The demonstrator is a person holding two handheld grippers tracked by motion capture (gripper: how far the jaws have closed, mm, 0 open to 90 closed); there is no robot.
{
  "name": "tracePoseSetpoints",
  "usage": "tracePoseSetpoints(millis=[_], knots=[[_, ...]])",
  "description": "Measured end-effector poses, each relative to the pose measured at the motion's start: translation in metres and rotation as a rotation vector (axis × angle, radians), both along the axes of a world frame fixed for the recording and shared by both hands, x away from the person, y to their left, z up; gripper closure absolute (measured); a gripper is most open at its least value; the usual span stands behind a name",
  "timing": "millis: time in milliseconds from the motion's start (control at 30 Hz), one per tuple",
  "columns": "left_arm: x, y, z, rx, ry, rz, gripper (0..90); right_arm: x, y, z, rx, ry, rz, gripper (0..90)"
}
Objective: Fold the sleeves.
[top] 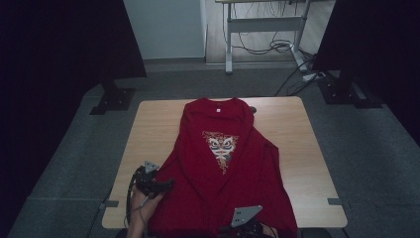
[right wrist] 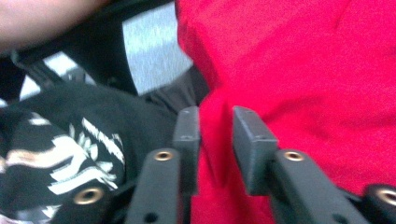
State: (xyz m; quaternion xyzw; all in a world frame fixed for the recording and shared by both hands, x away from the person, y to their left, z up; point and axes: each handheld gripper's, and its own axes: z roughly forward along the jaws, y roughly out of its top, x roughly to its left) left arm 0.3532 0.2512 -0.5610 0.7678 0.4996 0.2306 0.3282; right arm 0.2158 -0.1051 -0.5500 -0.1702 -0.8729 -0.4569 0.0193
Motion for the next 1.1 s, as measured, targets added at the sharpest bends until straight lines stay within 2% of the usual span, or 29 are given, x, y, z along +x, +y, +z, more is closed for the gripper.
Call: tracePoseSetpoints(millis=[33,67,100,200,233,400,433,467,600,633,667,700,733,767,800,900,967,1100], knots=[[0.0,0.0,0.0,0.0,0.0,0.0,0.0,0.0,-0.002,0.004,0.017,-0.012,-0.008,68.1],[0.0,0.0,0.0,0.0,0.0,0.0,0.0,0.0,-0.002,0.004,0.017,-0.012,-0.008,63.4],[0.0,0.0,0.0,0.0,0.0,0.0,0.0,0.003,-0.009,0.013,0.037,-0.065,-0.056,55.4],[0.0,0.0,0.0,0.0,0.0,0.0,0.1,0.005,-0.011,0.015,0.041,-0.076,-0.073,54.1],[0.0,0.0,0.0,-0.001,-0.001,0.0,0.1,0.012,-0.017,0.017,0.017,-0.123,-0.126,49.6],[0.0,0.0,0.0,-0.001,-0.001,0.0,0.1,0.018,-0.021,0.016,0.008,-0.132,-0.152,47.2],[0.0,0.0,0.0,-0.001,-0.002,0.001,0.1,0.028,-0.027,0.014,-0.01,-0.149,-0.204,40.5],[0.0,0.0,0.0,-0.001,-0.001,0.002,0.1,0.033,-0.03,0.013,-0.017,-0.153,-0.227,36.4],[-0.001,0.0,0.0,0.001,0.0,0.009,0.1,0.034,-0.03,0.013,-0.018,-0.155,-0.235,34.4],[-0.001,0.0,0.0,0.001,0.0,0.01,0.1,0.043,-0.036,0.013,-0.038,-0.173,-0.278,25.9],[-0.001,0.0,0.0,0.001,0.0,0.01,0.1,0.043,-0.036,0.013,-0.038,-0.173,-0.278,25.9],[-0.001,0.0,0.0,0.001,0.0,0.01,0.1,0.049,-0.039,0.013,-0.046,-0.179,-0.307,25.9],[-0.001,0.0,0.0,0.001,0.0,0.01,0.1,0.049,-0.039,0.013,-0.046,-0.179,-0.307,22.1],[-0.001,0.0,0.0,0.001,0.0,0.01,0.1,0.049,-0.039,0.013,-0.046,-0.179,-0.307,22.1],[-0.001,0.0,0.0,0.0,0.0,0.009,0.0,0.056,-0.045,0.014,-0.05,-0.181,-0.346,18.1],[-0.001,0.0,0.0,0.0,0.0,0.009,0.1,0.061,-0.05,0.016,-0.053,-0.183,-0.373,16.5],[-0.001,0.0,0.0,0.0,0.0,0.009,0.1,0.068,-0.057,0.019,-0.06,-0.187,-0.412,15.8],[-0.001,0.0,0.0,0.0,-0.001,0.01,0.1,0.069,-0.059,0.02,-0.062,-0.186,-0.423,15.6]])
